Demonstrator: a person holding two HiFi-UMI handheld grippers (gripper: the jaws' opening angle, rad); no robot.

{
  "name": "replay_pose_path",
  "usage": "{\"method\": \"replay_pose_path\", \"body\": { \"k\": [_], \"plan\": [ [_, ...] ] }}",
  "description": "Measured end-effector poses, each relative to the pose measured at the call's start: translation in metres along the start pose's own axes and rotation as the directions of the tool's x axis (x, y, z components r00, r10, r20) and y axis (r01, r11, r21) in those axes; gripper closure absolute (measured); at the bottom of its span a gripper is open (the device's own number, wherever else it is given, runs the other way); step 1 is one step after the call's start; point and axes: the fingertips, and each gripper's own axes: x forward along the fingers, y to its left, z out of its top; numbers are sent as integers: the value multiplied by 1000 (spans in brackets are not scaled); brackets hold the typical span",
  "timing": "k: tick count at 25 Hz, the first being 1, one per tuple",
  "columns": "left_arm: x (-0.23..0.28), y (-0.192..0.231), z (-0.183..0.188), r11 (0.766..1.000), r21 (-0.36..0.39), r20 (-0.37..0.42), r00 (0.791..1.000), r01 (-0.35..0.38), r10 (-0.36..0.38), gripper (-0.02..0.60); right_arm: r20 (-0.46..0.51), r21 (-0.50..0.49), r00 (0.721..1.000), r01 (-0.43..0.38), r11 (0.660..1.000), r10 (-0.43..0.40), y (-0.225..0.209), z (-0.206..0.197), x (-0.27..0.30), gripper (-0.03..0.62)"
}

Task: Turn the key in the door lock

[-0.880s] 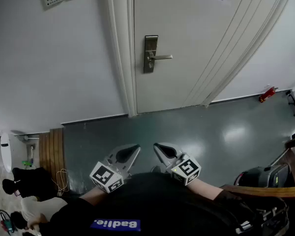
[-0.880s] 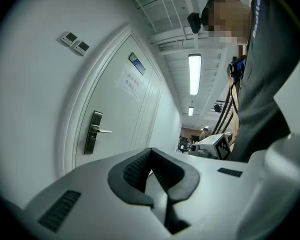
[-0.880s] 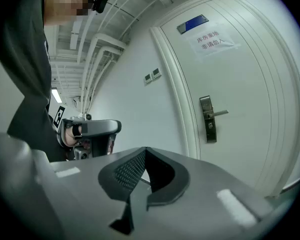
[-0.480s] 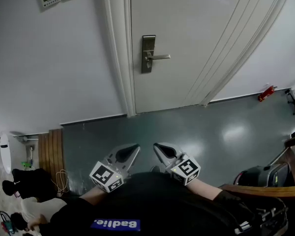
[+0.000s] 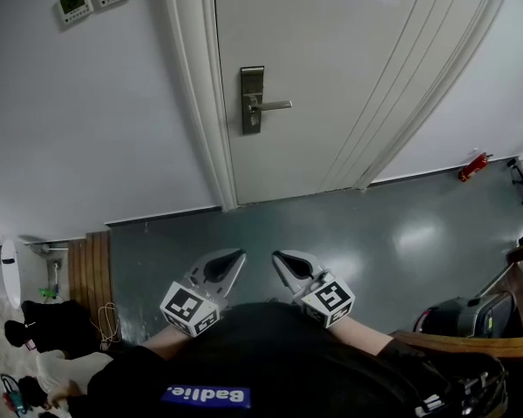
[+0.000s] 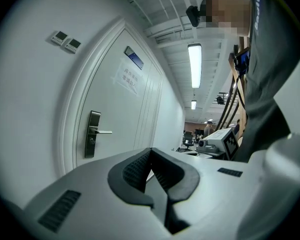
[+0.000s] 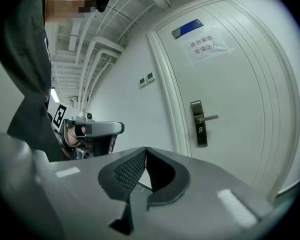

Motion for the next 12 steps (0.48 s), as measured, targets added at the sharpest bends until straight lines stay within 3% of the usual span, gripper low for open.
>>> {"method": "replay_pose_path", "body": {
  "k": [5, 12],
  "plan": [
    [31, 4, -3, 998, 30, 0, 998, -58, 58, 575, -17, 0, 1000, 2, 1000, -2, -30, -9, -11, 589],
    [76, 60, 6, 972, 189, -11, 989, -140, 145, 575, -45, -7, 998, 48, 999, -48, -74, -9, 5, 589]
  ]
}}
